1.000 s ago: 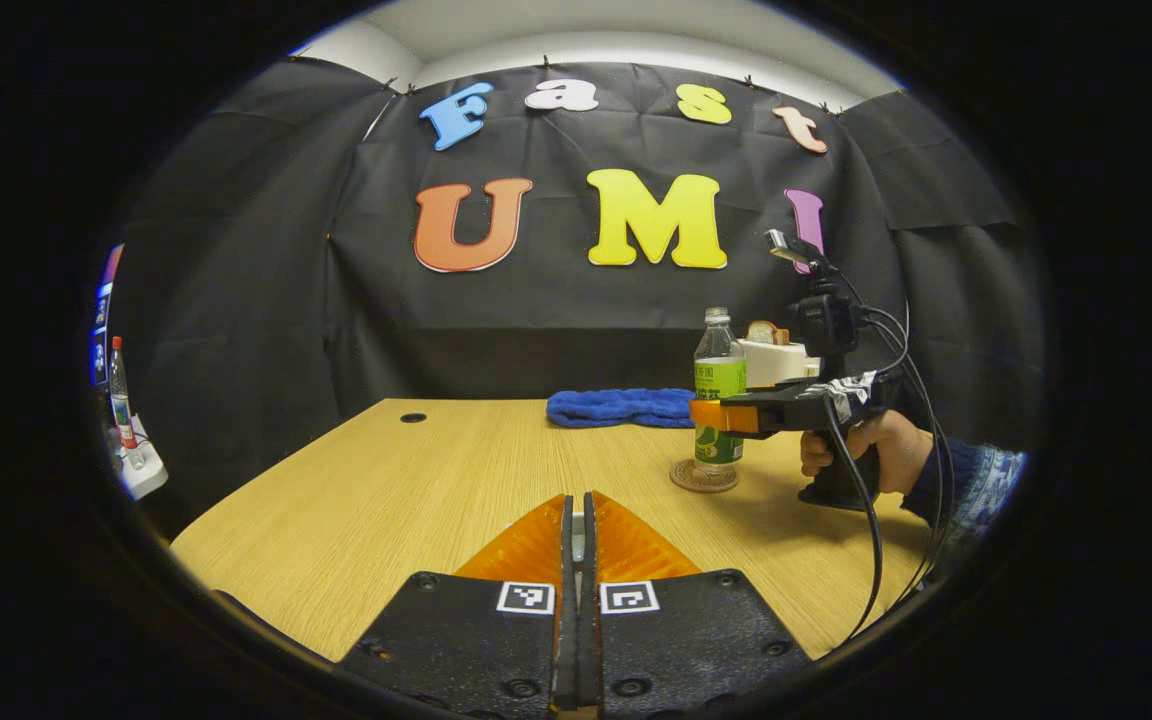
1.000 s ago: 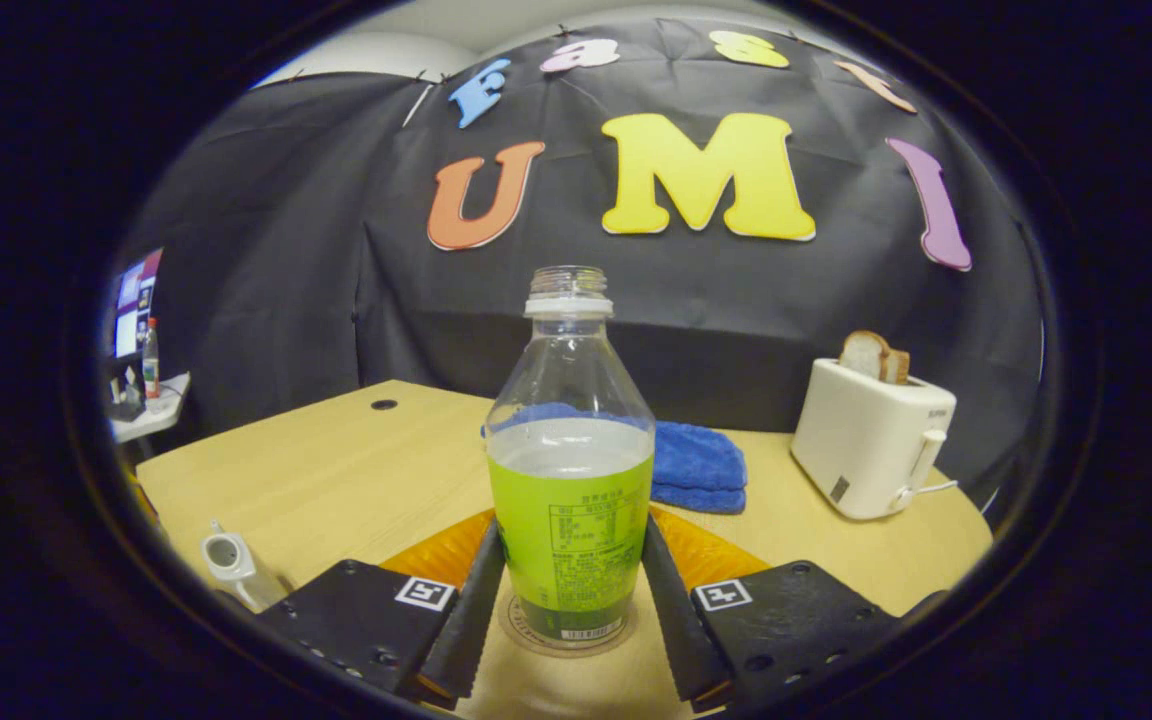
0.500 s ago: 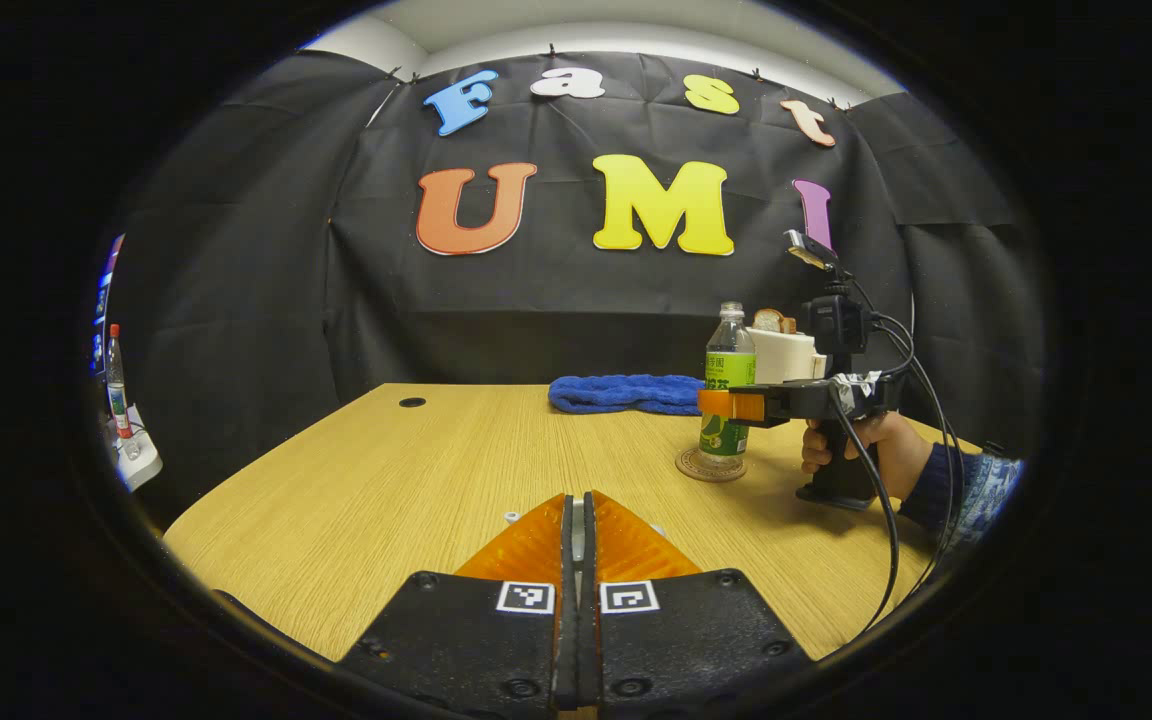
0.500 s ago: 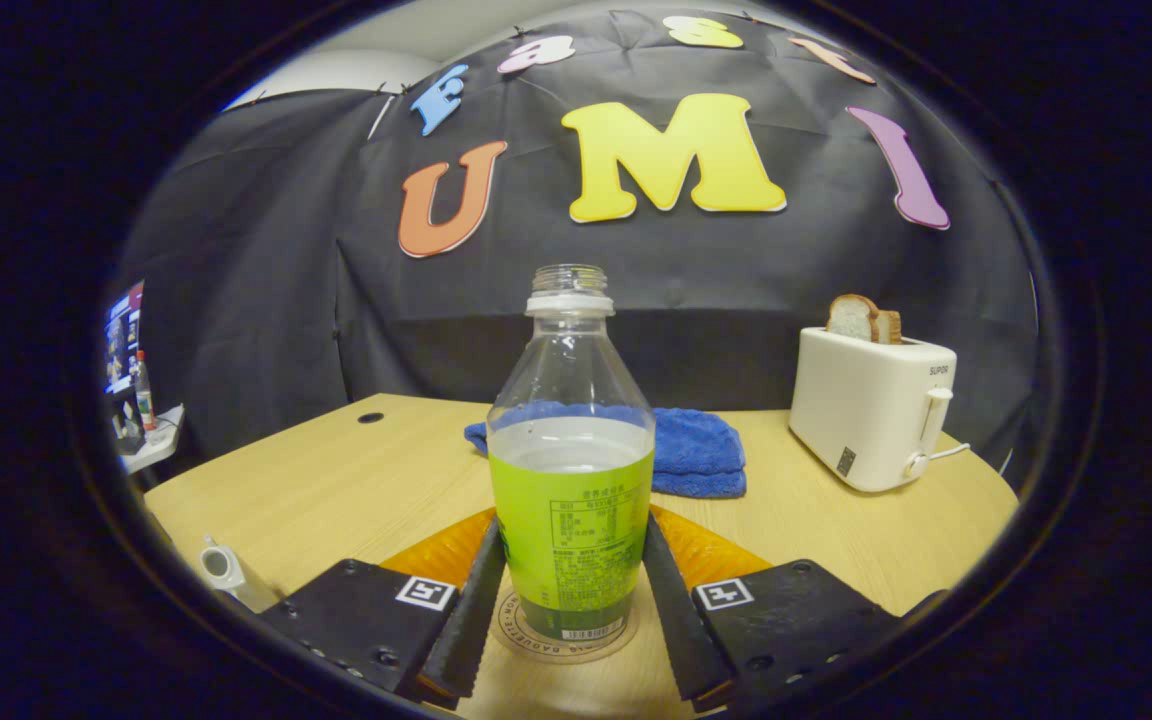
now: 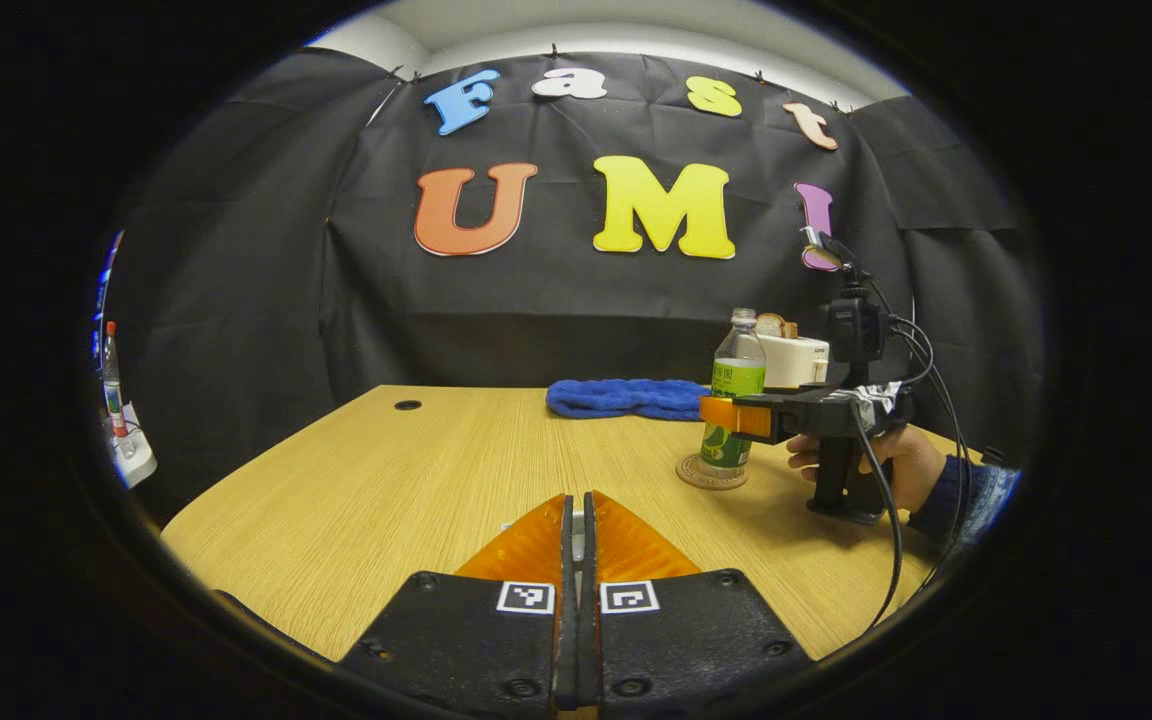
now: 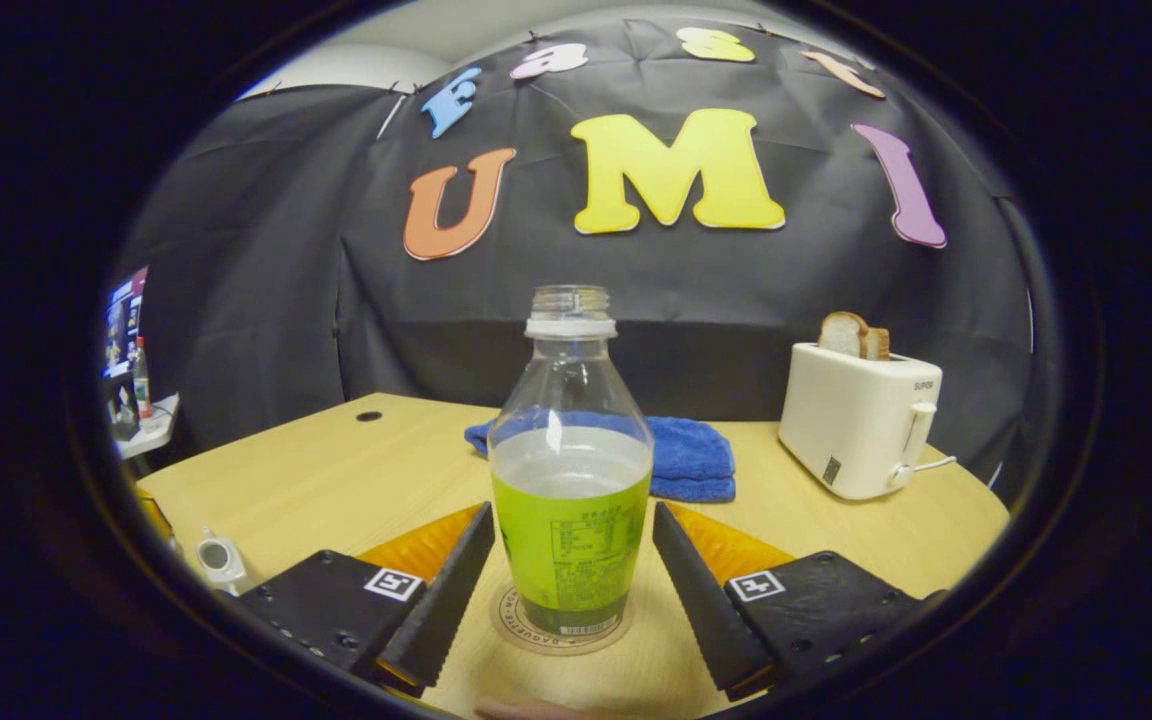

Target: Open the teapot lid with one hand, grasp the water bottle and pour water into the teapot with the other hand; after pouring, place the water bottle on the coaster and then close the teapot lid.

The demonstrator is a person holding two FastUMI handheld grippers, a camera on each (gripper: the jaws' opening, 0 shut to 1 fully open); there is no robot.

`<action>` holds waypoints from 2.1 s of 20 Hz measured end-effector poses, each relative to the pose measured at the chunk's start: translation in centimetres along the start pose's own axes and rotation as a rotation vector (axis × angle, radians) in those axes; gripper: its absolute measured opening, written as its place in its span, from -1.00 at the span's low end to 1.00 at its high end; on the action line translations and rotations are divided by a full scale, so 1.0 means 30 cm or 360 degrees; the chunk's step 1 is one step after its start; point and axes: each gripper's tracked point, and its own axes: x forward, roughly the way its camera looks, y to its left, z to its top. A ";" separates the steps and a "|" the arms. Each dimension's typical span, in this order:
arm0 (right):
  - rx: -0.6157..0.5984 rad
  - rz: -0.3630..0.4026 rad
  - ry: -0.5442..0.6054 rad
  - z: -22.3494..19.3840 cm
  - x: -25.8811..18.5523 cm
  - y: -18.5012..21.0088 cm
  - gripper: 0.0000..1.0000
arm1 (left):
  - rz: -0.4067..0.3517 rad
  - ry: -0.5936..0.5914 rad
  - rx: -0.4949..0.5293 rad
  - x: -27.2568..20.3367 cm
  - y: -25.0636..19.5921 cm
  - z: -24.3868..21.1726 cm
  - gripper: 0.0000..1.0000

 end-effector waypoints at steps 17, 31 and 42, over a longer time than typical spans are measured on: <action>0.0058 -0.0050 -0.0340 0.033 -0.499 -0.105 0.88 | -0.0059 -0.0014 -0.0014 0.167 -0.003 -0.009 -0.94; 0.0083 -0.0196 -0.0460 0.025 -0.662 -0.235 0.87 | 0.0072 0.0052 0.0011 0.176 -0.002 -0.054 -0.90; -0.0041 -0.0294 -0.0558 0.105 -0.827 -0.348 0.87 | 0.0134 -0.0027 0.0010 0.094 -0.031 0.110 -0.07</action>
